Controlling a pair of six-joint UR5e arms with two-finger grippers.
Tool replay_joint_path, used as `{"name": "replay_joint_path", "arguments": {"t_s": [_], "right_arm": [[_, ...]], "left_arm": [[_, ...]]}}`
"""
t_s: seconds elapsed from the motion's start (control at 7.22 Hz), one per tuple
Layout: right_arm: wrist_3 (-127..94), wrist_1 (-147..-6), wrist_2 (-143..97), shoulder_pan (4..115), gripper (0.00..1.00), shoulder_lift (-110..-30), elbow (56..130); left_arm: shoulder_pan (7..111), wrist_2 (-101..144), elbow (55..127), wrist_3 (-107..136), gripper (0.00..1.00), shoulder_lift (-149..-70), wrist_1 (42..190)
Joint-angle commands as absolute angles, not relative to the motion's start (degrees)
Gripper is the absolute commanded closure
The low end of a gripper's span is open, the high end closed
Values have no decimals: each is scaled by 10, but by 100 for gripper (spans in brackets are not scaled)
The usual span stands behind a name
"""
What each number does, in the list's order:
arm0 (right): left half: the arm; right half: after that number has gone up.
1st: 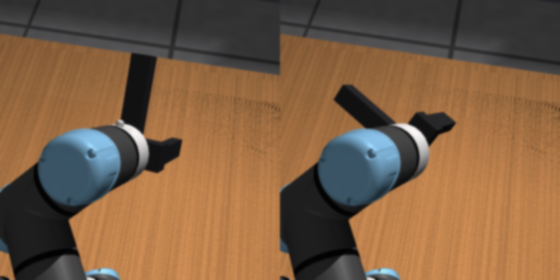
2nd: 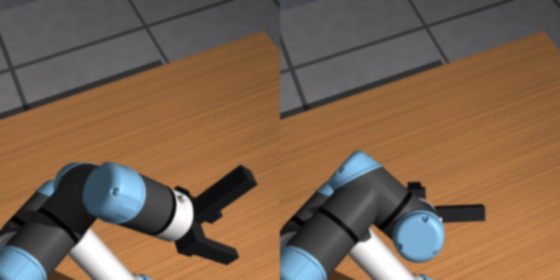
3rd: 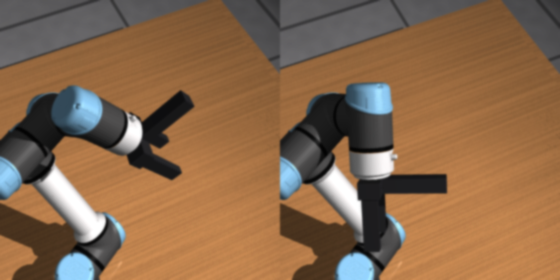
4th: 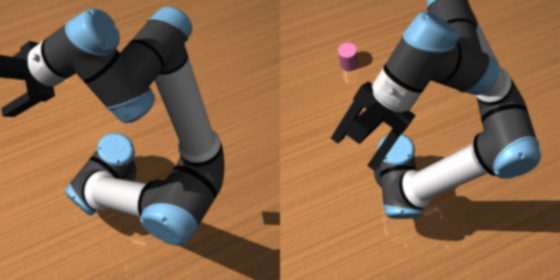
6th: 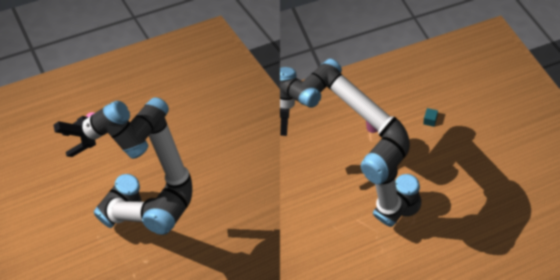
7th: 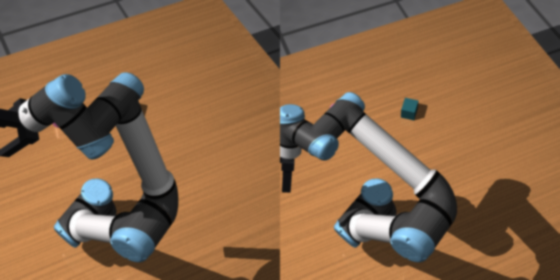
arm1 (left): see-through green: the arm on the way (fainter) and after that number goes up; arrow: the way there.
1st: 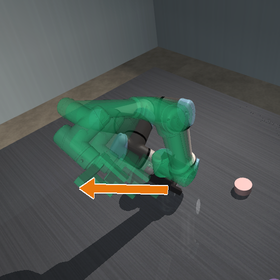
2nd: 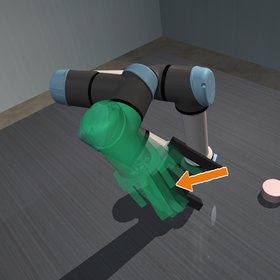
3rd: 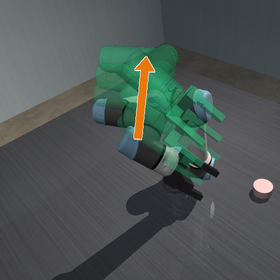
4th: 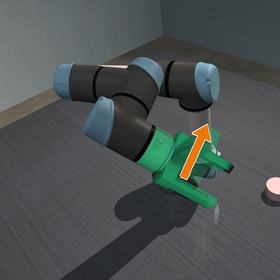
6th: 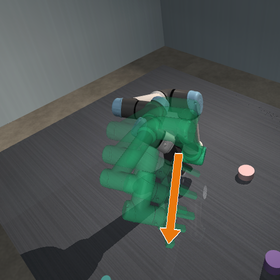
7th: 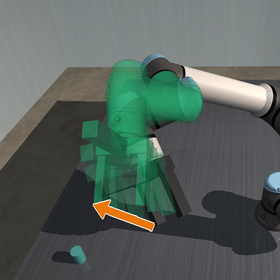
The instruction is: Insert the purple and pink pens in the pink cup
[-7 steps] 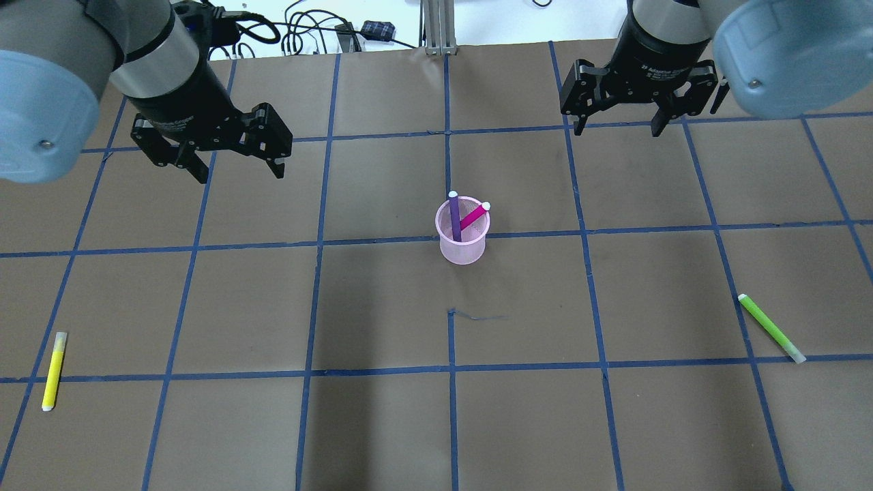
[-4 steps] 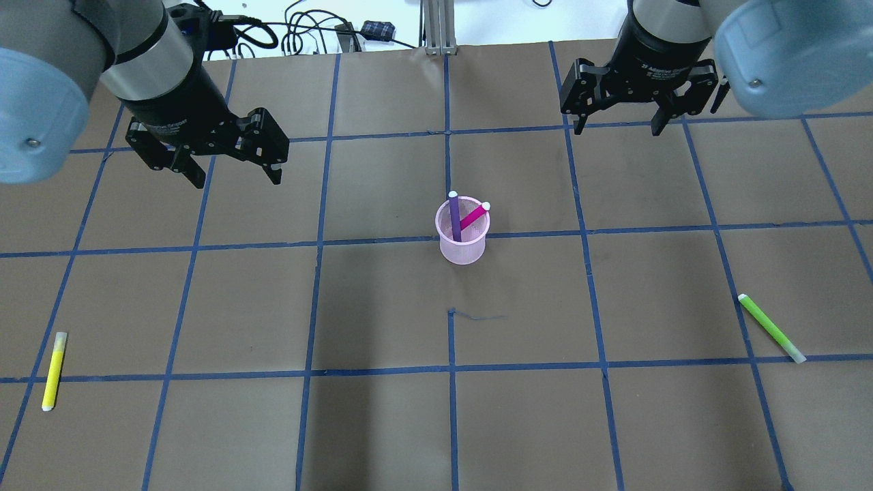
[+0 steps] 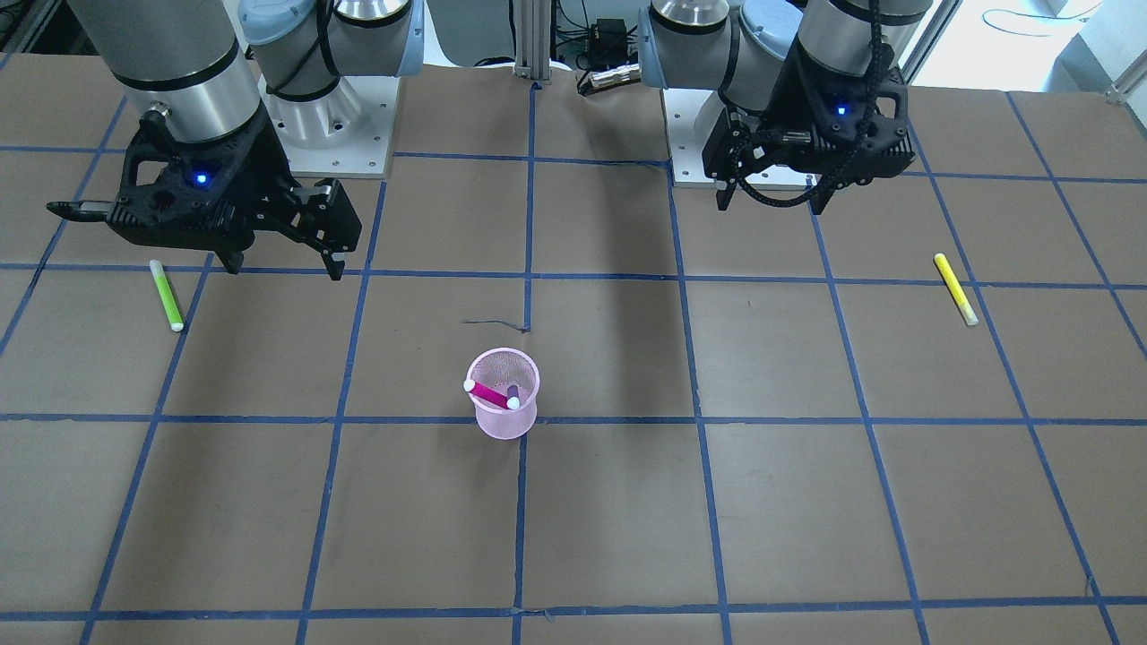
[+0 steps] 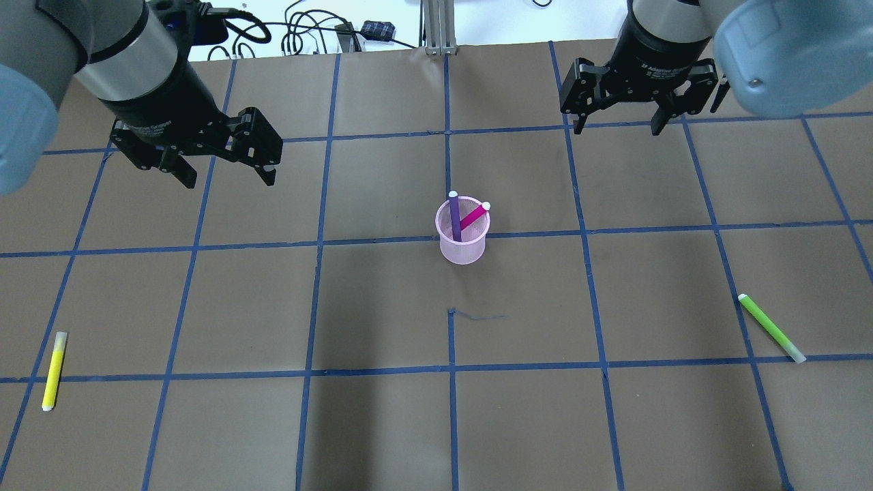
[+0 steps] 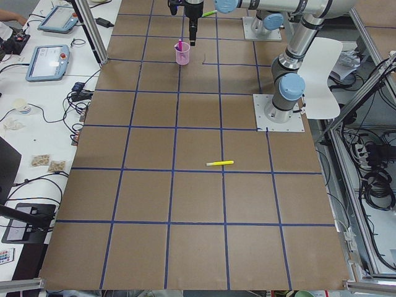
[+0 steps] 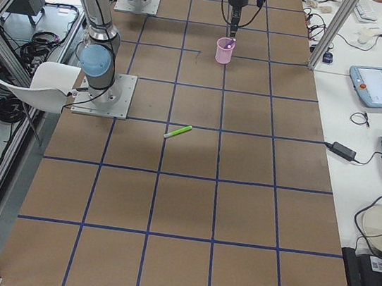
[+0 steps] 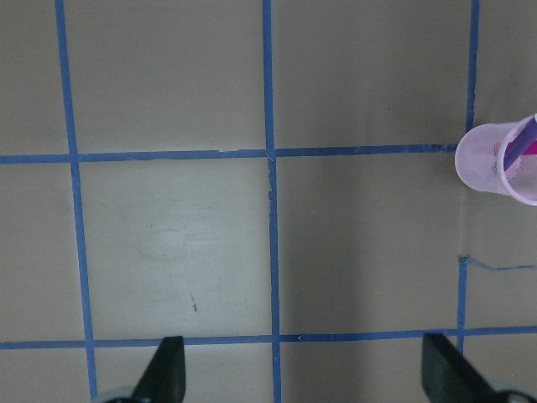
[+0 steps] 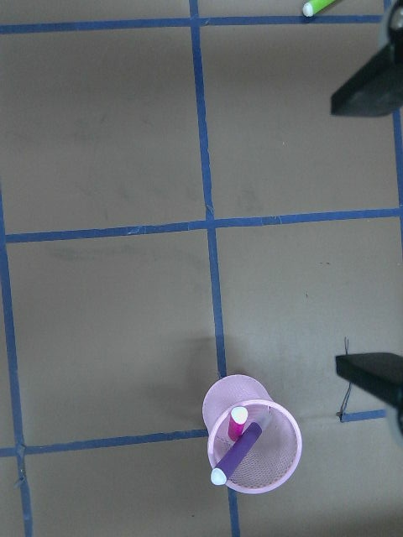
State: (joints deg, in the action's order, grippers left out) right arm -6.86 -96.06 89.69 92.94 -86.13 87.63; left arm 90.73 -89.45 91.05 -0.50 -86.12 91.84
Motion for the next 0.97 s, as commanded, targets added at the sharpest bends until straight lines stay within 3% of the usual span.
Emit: {"name": "replay_joint_path", "arguments": {"t_s": [0.0, 0.83], "right_arm": [[-69, -961, 896, 929, 0, -861, 876], [-69, -961, 896, 929, 0, -861, 875]], "left_arm": [[908, -895, 911, -6, 0, -854, 932], [909, -896, 905, -6, 0, -825, 956]]}}
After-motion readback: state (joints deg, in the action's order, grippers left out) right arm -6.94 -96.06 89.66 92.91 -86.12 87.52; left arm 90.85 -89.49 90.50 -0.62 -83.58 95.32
